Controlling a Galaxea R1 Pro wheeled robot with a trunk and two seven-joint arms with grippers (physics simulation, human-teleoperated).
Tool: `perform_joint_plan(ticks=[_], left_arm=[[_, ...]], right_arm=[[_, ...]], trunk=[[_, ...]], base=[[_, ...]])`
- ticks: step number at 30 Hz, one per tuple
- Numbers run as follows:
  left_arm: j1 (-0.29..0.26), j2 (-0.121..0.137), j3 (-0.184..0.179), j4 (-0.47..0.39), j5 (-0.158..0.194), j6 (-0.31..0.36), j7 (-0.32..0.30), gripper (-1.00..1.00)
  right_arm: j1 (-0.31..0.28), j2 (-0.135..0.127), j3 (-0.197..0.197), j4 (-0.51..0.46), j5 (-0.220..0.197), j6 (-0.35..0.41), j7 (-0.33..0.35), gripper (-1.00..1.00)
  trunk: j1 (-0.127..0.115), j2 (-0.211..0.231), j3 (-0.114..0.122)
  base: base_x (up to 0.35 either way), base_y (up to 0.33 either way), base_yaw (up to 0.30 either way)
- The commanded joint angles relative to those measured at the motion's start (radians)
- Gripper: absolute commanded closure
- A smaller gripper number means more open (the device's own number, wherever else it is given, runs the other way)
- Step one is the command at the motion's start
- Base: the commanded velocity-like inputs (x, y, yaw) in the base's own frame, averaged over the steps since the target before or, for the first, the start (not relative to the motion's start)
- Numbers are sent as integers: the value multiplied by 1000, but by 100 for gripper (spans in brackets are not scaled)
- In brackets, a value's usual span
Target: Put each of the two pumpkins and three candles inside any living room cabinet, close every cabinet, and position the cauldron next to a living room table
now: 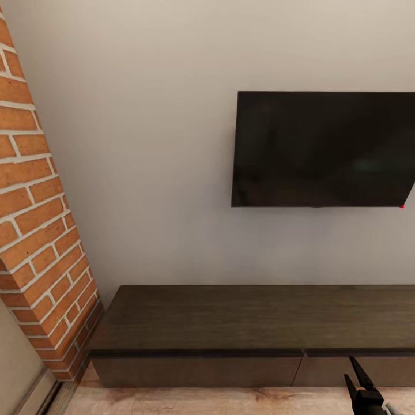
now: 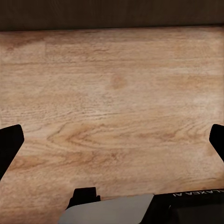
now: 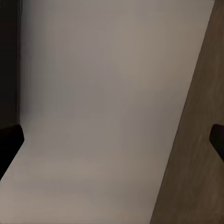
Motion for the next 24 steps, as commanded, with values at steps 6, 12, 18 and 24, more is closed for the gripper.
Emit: perform_joint_plan(ticks=[6, 12, 18, 24], left_arm=[[0, 0, 1, -1, 0, -2, -3, -100], [-1, 1, 0, -1, 0, -2, -3, -100], [-1, 1, 0, 0, 0, -2, -3, -100], [-1, 1, -1, 1, 0, -2, -3, -100]], right_arm=[[0, -2, 3, 4, -11, 10, 4, -100], [0, -1, 3, 6, -11, 9, 4, -100], [0, -1, 3, 7, -11, 9, 5, -100], [0, -2, 2, 7, -12, 8, 6, -100]], trunk=[[15, -28, -13], [38, -70, -32], [61, -112, -51], [84, -154, -70]], base=[[0, 0, 0], [0, 0, 0], [0, 0, 0], [0, 0, 0]])
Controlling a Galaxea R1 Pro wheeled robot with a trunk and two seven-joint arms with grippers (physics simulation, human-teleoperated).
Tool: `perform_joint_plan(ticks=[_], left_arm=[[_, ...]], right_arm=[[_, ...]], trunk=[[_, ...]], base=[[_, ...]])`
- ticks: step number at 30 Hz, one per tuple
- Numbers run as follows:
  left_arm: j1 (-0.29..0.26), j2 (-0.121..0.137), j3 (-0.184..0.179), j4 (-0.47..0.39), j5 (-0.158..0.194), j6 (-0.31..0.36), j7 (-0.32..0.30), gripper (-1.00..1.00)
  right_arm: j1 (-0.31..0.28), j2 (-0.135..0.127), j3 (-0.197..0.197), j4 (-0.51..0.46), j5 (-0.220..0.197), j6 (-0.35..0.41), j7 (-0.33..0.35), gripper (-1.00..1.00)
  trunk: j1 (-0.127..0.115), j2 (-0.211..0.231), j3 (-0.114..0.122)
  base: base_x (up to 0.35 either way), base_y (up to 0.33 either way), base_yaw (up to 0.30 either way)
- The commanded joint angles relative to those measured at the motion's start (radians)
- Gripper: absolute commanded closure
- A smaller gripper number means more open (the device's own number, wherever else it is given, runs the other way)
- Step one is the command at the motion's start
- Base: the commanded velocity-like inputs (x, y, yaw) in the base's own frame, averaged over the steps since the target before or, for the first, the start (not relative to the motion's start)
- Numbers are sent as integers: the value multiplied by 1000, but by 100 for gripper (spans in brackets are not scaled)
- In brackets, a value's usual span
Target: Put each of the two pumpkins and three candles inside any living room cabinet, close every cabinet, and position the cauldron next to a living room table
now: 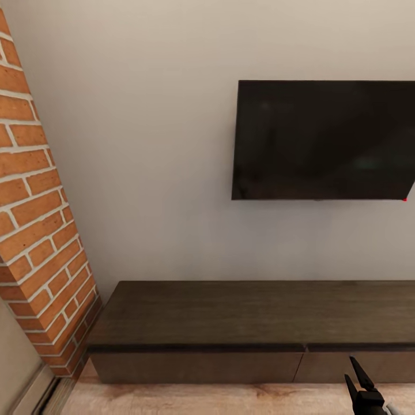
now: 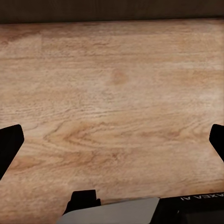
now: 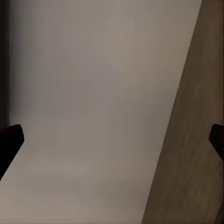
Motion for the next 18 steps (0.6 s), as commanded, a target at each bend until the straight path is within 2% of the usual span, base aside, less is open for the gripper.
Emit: perform_joint_plan(ticks=[1, 8, 10, 13, 18], left_arm=[[0, 0, 1, -1, -1, -2, -3, -100], [0, 0, 0, 11, -1, -2, -3, -100], [0, 1, -1, 20, -1, -2, -3, -100], [0, 1, -1, 28, -1, -3, -4, -100], [0, 1, -1, 32, -1, -5, -6, -100]], right_arm=[[0, -1, 3, 1, -11, 10, 4, -100], [0, 1, 2, -2, -12, 4, 16, -100], [1, 2, 2, -6, -12, -18, 31, -100], [2, 2, 2, -7, -10, -53, 103, -100], [2, 2, 6, -6, -7, -69, 153, -100]], trunk=[[4, -8, -4], [31, -57, -26], [38, -71, -32], [50, -92, -42], [69, -127, -57]], base=[[0, 0, 0], [0, 0, 0], [0, 0, 0], [0, 0, 0], [0, 0, 0]])
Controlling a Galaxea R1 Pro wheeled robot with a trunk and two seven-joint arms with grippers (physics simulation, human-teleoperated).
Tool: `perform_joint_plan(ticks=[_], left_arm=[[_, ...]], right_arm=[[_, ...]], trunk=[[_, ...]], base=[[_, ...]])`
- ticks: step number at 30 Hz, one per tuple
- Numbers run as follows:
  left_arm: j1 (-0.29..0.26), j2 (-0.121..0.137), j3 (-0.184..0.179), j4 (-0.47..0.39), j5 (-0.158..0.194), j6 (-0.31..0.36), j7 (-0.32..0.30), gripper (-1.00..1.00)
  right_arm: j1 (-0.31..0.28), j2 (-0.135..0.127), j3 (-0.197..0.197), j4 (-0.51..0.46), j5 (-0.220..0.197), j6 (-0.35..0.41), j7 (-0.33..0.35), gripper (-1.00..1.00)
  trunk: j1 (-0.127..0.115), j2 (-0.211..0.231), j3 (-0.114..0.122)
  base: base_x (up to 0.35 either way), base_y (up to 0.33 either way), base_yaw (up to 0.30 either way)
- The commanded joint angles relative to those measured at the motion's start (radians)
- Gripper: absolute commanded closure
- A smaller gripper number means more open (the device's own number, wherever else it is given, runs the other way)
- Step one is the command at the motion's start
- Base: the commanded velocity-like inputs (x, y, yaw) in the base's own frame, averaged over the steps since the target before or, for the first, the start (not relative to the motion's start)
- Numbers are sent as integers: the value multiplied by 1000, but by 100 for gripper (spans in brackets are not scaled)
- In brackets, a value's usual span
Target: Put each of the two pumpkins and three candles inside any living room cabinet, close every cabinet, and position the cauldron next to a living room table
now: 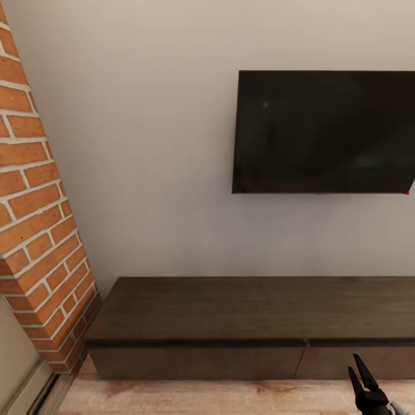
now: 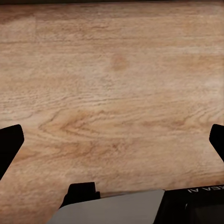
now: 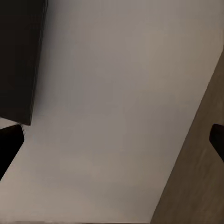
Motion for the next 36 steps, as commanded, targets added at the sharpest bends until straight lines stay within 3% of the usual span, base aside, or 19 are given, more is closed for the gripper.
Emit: perform_joint_plan(ticks=[1, 10, 12, 15, 21, 30, 36], left_arm=[[0, 0, 1, -1, 0, -2, -3, -100], [0, 0, 1, 1, 0, -3, -4, -100], [0, 0, 1, 1, 0, -3, -4, -100], [0, 0, 1, 2, -1, -3, -3, -100], [0, -2, 1, 1, -1, -1, -3, -100], [0, -3, 1, 2, -2, 0, -3, -100], [0, -3, 1, 1, -3, 1, -3, -100]], right_arm=[[0, -1, 6, 1, -7, 8, 6, -100], [-1, 3, 19, -2, 48, 5, 1, -100], [-10, 5, 21, -8, 50, 6, -58, -100], [-70, 8, 35, -41, 52, 11, -170, -100], [-129, 9, 67, -64, 52, 15, -233, -100], [-142, 2, 65, -60, 44, 16, -273, -100], [-143, 5, 65, -55, 43, 12, -349, -100]], trunk=[[4, -8, -4], [38, -71, -32], [46, -85, -38], [58, -106, -48], [81, -148, -67], [115, -211, -95], [138, -253, -114]], base=[[0, 0, 0], [0, 0, 0], [0, 0, 0], [0, 0, 0], [0, 0, 0], [0, 0, 0], [0, 0, 0]])
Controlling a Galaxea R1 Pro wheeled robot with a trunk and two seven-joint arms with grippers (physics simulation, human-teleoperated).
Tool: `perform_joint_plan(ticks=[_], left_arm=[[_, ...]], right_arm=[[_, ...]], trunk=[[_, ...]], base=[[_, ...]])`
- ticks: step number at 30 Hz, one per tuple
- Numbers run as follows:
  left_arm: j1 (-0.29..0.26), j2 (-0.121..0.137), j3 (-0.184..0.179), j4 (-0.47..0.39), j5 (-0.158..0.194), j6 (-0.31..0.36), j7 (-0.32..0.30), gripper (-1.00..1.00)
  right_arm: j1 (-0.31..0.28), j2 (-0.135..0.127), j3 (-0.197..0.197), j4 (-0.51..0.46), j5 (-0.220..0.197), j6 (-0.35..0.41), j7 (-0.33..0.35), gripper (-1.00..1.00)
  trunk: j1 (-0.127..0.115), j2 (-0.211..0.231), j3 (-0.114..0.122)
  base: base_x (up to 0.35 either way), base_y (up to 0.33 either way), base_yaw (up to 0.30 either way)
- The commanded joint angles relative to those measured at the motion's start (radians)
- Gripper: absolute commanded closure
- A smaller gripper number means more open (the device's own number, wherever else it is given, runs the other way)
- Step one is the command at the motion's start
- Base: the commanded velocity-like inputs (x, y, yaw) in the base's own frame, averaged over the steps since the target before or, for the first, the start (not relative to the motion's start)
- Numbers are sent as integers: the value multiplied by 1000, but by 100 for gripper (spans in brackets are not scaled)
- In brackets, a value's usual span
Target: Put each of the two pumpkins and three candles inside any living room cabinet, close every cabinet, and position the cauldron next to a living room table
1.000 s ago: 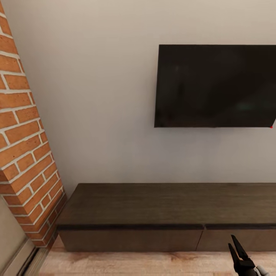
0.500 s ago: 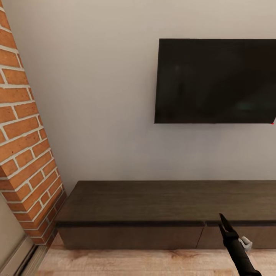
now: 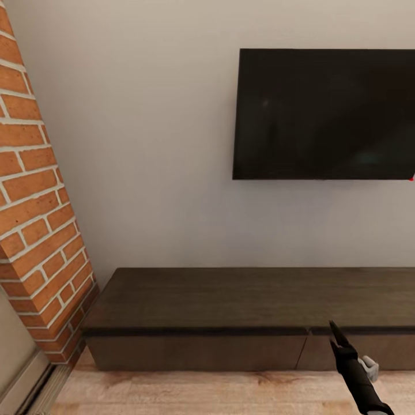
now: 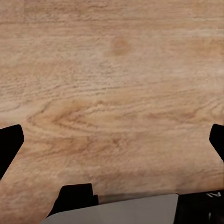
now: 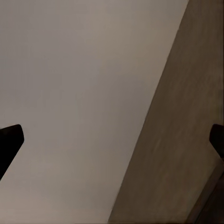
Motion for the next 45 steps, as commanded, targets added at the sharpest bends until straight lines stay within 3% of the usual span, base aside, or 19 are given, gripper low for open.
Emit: perform_joint_plan(ticks=[1, 31, 37, 45], left_arm=[[0, 0, 1, -1, -1, -2, -3, -100], [0, 3, 1, 0, -1, -3, -3, -100], [0, 3, 2, 0, -1, -3, -3, -100], [0, 3, 1, 0, -1, -3, -2, -100]], right_arm=[[-1, -1, 0, 1, -10, 9, -1, -100], [1, -10, -11, 5, -17, 13, -22, -100], [1, -10, -62, 6, -16, 21, -20, -100], [1, -10, -76, 7, -16, 34, -26, -100]], trunk=[[4, -8, -4], [119, -218, -98], [142, -260, -117], [173, -316, -142]], base=[[0, 0, 0], [0, 0, 0], [0, 0, 0], [0, 0, 0]])
